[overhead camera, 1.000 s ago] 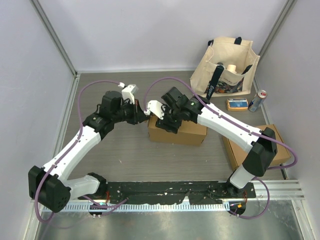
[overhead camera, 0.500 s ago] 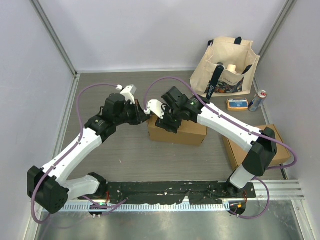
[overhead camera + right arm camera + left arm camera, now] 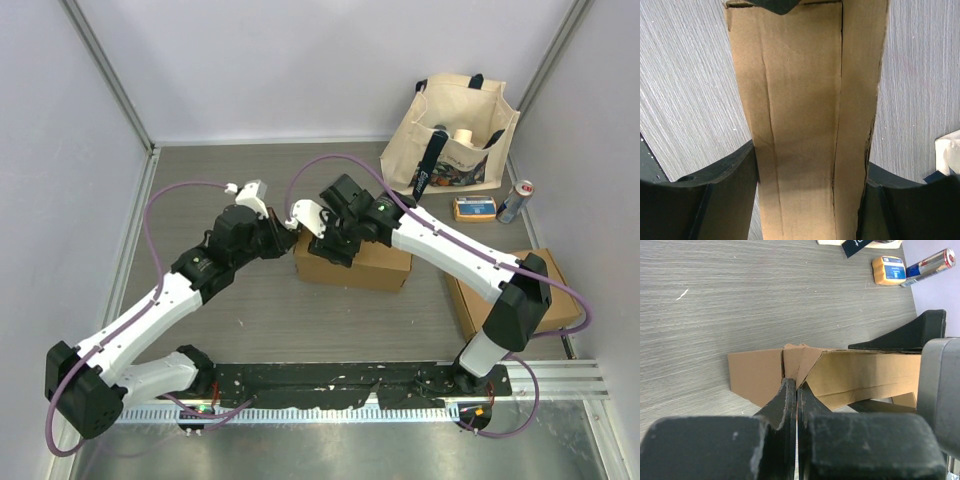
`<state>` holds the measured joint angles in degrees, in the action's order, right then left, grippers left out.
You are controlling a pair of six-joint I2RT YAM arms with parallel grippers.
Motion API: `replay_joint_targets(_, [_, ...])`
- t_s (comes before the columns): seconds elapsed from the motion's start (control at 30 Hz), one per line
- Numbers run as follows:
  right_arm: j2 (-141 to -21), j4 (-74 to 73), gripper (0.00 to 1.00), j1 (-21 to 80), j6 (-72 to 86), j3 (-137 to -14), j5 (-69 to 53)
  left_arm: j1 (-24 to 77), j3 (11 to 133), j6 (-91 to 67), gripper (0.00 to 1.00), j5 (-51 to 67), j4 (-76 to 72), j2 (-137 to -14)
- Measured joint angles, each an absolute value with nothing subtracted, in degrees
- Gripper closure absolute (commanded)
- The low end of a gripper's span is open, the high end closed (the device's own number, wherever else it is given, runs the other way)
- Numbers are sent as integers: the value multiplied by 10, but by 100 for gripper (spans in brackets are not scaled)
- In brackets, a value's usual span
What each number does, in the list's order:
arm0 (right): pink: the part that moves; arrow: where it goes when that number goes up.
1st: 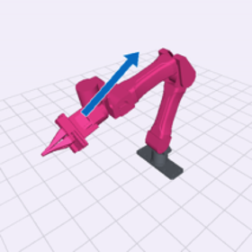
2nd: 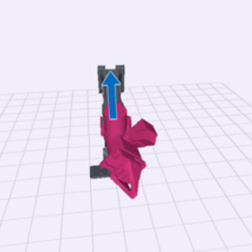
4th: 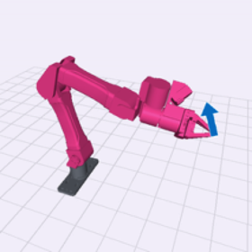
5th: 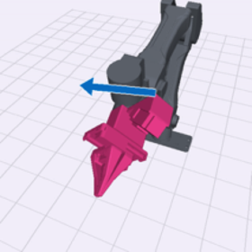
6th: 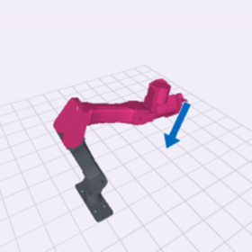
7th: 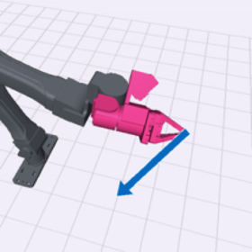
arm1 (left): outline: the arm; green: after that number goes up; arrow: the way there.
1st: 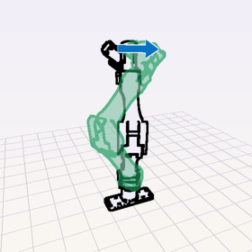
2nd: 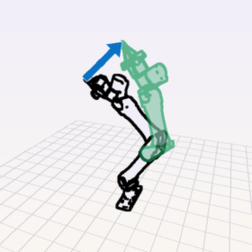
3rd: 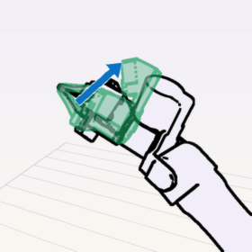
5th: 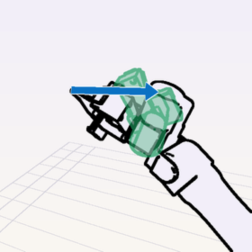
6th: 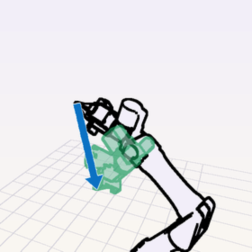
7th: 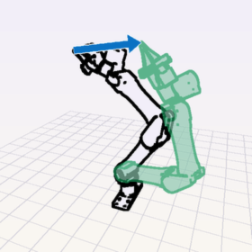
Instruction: Fold the paper box
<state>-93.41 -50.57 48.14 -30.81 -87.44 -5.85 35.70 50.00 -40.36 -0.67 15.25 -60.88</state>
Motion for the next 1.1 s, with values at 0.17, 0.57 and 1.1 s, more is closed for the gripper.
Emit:
replay_joint_targets(0.17, [-937,-503,67,481,-300,-876,-55,372,493,-415,100,-45,141,-609])
replay_joint_targets(0.57, [-898,-447,9,476,-76,-863,-32,379,474,-420,100,-96,112,-611])
replay_joint_targets(1.1, [-587,-621,28,335,196,-806,155,379,517,-416,100,-105,135,-653])
